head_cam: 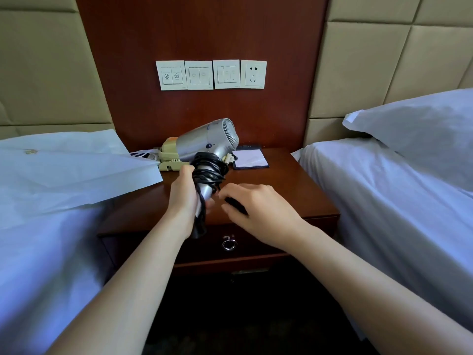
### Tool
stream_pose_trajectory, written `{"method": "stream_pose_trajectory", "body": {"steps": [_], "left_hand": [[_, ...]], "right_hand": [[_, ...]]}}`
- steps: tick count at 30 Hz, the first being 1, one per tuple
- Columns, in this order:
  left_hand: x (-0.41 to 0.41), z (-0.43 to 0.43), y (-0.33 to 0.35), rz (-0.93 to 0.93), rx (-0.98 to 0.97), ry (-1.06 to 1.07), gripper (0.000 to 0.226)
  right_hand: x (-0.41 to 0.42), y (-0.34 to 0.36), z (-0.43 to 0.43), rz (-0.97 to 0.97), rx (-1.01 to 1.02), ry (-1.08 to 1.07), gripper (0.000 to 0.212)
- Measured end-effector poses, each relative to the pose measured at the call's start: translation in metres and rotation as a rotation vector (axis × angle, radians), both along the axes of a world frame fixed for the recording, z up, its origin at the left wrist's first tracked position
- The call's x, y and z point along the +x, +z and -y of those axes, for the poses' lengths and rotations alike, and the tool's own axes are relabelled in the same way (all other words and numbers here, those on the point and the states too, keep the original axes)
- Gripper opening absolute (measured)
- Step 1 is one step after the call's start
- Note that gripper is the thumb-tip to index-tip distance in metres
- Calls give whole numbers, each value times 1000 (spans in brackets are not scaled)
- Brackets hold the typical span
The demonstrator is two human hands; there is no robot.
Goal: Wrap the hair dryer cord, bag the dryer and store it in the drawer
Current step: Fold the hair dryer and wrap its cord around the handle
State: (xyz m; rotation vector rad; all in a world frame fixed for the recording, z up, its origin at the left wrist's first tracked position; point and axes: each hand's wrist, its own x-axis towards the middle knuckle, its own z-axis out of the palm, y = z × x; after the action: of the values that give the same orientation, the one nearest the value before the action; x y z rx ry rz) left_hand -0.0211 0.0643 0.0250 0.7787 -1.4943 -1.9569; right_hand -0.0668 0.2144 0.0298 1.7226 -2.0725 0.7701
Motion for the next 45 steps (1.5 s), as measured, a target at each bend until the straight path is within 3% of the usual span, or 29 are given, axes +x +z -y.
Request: {"method": "stream_pose_trajectory", "body": {"steps": [6, 11, 20, 24, 28, 33, 35, 38, 45], "left_hand": [[-4, -10, 0, -56, 24, 21, 25], [-2, -15, 2, -97, 43, -50, 43], [6, -26, 3, -138, 27, -187, 49], [8, -25, 5, -164, 7, -262, 53], [9, -27, 7, -169, 31, -241, 47], [9, -24, 11, -168, 78, -183, 42], [9, -25, 12, -160, 86, -174, 43], [10, -29, 12, -196, 136, -204, 41], [19, -27, 15, -324, 319, -366, 42]], "right_hand": [[-2, 2, -1, 291, -145, 101, 8], [-10, 1, -3, 747, -307, 203, 11], [-19, 0, 6, 1033, -275, 311, 24], [-12, 1, 8, 1021, -271, 407, 18], [-12, 1, 6, 899, -313, 332, 22], [-5, 2, 6, 707, -217, 229, 30], [-6, 3, 5, 706, -225, 194, 31], [-8, -1, 8, 748, -242, 153, 14], [-17, 2, 4, 811, -318, 155, 17]]}}
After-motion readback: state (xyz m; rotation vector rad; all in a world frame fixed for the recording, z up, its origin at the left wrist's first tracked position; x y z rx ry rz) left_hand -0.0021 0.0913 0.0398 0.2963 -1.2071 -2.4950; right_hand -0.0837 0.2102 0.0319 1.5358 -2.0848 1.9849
